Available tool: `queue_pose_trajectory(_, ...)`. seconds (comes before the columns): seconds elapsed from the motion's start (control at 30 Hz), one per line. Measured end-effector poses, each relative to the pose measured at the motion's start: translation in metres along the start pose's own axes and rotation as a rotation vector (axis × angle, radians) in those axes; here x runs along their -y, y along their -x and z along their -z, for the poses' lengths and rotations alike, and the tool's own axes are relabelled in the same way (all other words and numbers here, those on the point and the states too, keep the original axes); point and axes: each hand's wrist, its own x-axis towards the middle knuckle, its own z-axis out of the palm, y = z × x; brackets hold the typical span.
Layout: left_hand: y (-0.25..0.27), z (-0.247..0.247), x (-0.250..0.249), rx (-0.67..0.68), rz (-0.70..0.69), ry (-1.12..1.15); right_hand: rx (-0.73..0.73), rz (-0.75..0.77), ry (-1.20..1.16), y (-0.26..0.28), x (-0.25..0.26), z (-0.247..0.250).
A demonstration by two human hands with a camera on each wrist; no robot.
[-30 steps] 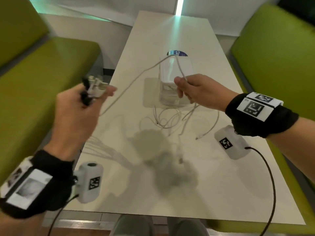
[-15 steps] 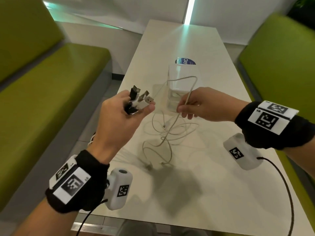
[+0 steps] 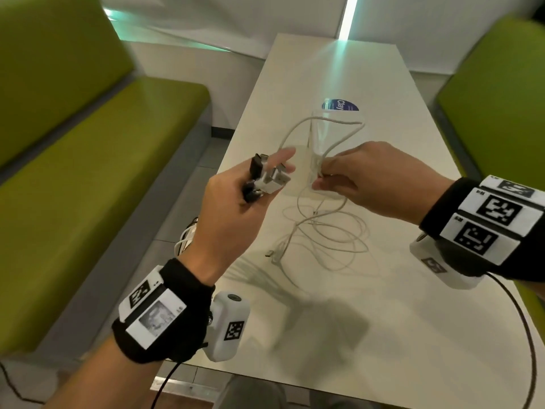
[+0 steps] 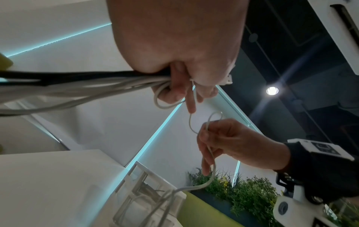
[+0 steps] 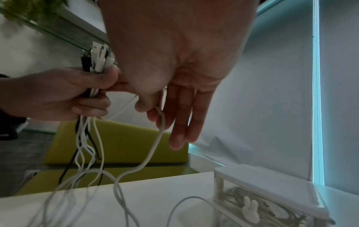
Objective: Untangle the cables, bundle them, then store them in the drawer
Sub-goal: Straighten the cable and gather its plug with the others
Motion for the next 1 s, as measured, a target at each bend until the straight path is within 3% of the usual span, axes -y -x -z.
queue_pose_trajectory(0.13, -0.001, -0.004, 0.004, 0.067, -0.232, -0.033, 0.05, 0.063, -0.079, -0.005, 0.014, -0.003)
queue_pose_trajectory(0.27, 0.002, -0.006, 0.011, 0.135, -0.278, -0.138, 0.035, 0.117, -0.193, -0.005, 0.022, -0.009)
queue_pose_trajectory(0.4, 0.002, -0.005, 0.019, 0.069, -0.165, -0.271, 0.167, 0.076, -0.246, -0.001, 0.024, -0.024)
queue_pose_trajectory(0.6, -0.007, 0.022, 0.026, -0.097, 0.104, -0.281, 0.214, -0.217, -0.457, 0.011, 0.011, -0.035)
queue_pose_trajectory(0.77, -0.006, 0.043, 0.04, -0.208, 0.277, -0.234, 0.226, -0.18, -0.409, 0.005, 0.014, -0.042)
queue_pose_trajectory(1.0, -0.004, 0.049, 0.047, -0.273, 0.314, -0.177, 0.259, -0.135, -0.303, 0.003, 0.01, -0.055)
